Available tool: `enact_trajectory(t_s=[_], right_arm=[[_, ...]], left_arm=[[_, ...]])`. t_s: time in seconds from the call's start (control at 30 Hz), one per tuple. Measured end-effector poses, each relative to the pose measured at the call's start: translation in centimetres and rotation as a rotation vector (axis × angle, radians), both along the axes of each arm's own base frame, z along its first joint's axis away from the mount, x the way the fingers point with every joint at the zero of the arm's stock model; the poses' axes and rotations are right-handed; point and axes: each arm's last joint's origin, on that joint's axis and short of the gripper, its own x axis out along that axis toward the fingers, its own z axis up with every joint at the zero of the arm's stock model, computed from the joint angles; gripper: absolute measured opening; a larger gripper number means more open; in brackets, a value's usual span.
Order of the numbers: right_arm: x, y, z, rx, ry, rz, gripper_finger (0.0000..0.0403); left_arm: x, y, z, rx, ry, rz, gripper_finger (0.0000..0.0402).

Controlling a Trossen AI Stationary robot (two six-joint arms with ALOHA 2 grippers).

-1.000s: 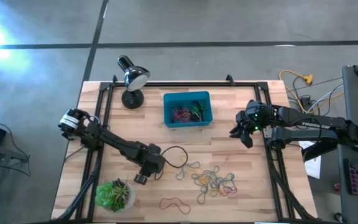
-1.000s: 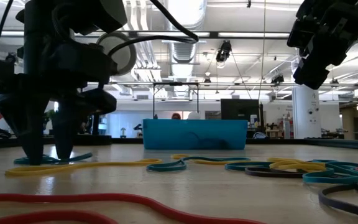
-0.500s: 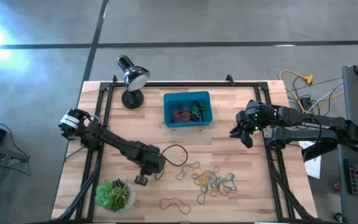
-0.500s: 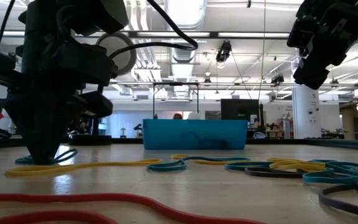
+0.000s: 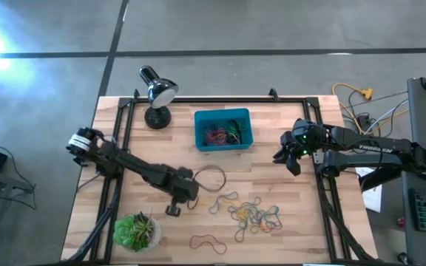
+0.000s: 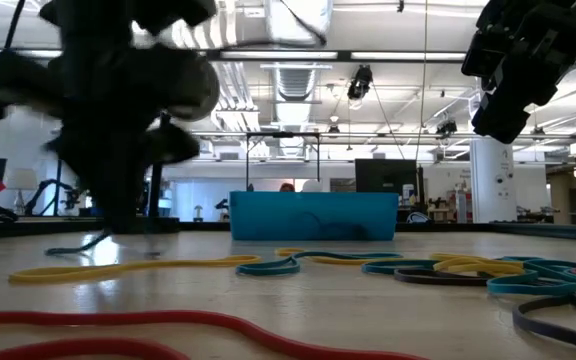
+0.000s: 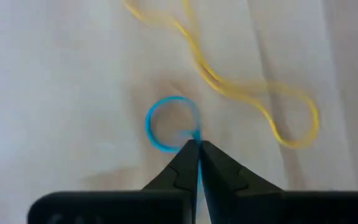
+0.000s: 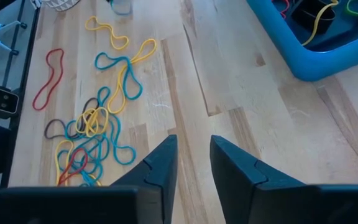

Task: Pick and place rubber bands into bin
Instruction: Put the blue rubber band into the blue bin

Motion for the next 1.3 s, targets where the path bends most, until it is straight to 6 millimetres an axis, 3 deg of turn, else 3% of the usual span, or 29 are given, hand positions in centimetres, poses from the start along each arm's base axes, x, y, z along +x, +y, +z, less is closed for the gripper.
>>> enact_trajectory(t_s=[0.33,0.7,0.9,1.07,1.3], right_arm=[[0.0,0.0,0.0,-0.002,0.001,-0.002,0.0084],[0.0,0.0,0.0,-0.002,0.001,-0.002,0.0073],[0.0,-0.1,0.0,-0.012,0.004,-0.019,0.0075],[0.0,-0.1,0.0,-0.017,0.003,-0.024,0.0071],[0.0,-0.1,0.0,-0.019,0.003,-0.03,0.0068]], left_arm=[[2.0,3.9,6.3,0.071,-0.259,0.189,0.0],[4.8,10.3,10.7,0.162,-0.522,0.374,0.0],[5.3,14.6,11.9,0.21,-0.667,0.502,0.0],[5.6,17.7,11.5,0.241,-0.704,0.593,0.0],[6.2,19.6,9.5,0.271,-0.654,0.61,0.0]])
